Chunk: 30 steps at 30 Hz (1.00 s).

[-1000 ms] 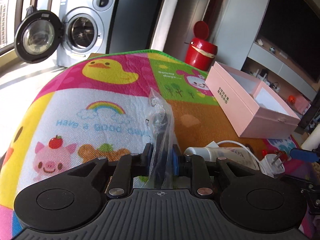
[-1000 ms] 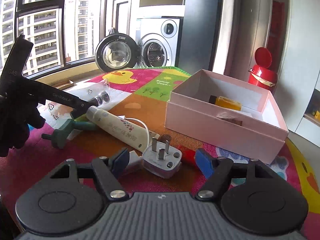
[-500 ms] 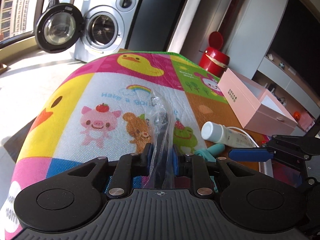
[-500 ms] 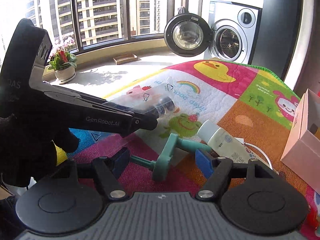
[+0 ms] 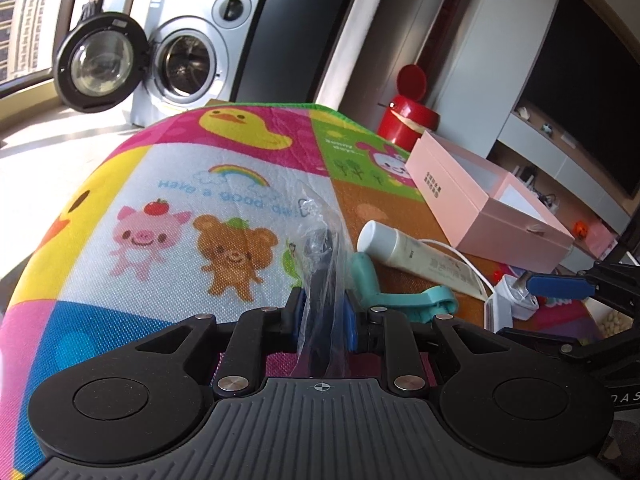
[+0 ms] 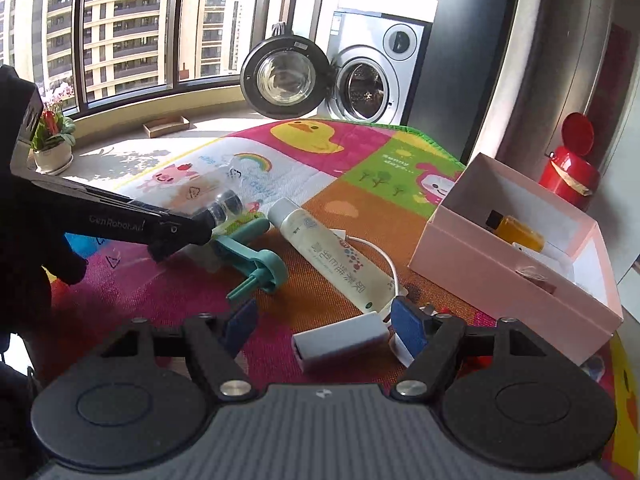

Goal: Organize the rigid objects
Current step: 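Grasp the teal plastic toy with the right gripper while the left gripper carries the bag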

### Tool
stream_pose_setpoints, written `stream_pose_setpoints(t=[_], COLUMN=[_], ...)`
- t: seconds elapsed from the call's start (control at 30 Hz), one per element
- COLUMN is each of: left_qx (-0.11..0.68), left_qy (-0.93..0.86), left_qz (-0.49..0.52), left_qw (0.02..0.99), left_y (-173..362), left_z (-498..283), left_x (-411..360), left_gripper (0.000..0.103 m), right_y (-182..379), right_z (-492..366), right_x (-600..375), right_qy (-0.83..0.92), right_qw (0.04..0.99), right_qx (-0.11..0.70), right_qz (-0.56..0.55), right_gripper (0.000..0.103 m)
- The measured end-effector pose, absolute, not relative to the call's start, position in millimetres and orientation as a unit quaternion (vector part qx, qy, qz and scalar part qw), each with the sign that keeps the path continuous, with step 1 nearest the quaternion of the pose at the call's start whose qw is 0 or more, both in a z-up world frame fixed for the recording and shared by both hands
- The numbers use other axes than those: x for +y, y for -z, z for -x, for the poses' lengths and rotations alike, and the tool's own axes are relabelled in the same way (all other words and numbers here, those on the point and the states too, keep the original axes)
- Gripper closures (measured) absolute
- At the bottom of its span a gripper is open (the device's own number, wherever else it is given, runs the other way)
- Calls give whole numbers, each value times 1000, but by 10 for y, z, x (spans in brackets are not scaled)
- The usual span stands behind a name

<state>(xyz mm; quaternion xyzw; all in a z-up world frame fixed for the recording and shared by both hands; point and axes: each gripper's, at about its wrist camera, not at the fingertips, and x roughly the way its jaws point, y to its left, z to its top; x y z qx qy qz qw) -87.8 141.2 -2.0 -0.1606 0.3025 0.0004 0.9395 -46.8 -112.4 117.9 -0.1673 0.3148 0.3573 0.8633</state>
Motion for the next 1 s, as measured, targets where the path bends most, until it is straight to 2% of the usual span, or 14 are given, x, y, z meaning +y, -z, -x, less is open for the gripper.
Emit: stream_pose_setpoints(t=[0.13,0.4,0.47,0.57,0.63,0.8,0.83,1.0], left_qx=[304,288,285,287,291,297,299,300], left_qy=[-9,-29,-27,-26,-25,-12,-12,-20], left_qz=[168,194,190,193,184,208,214,176], left_qw=[938,937,939,938,939,932,930,937], left_y=[21,57,67,70,62,65,61,31], left_z=[932,1001,1019,1019,1027,1030,1021,916], left_x=[1523,1491,1482,1491,1476,1573,1592,1474], left_gripper=[80,80,80,80,80,79,79,80], right_y=[-1083,-910,-950,-1068,-1049,-893,-900,-1070], right_z=[474,602,549,402,331,247,230,306], right_x=[-754,-653,-749,-816,-743,-498,-490,-648], right_qy=[-390,-303,-312,-375,-387,-370,-372,-382], right_qw=[847,866,867,849,841,849,847,851], right_qx=[321,219,246,328,353,344,348,327], right_qz=[169,332,301,177,139,154,152,152], right_gripper=[30,30,30,30,29,29,32,33])
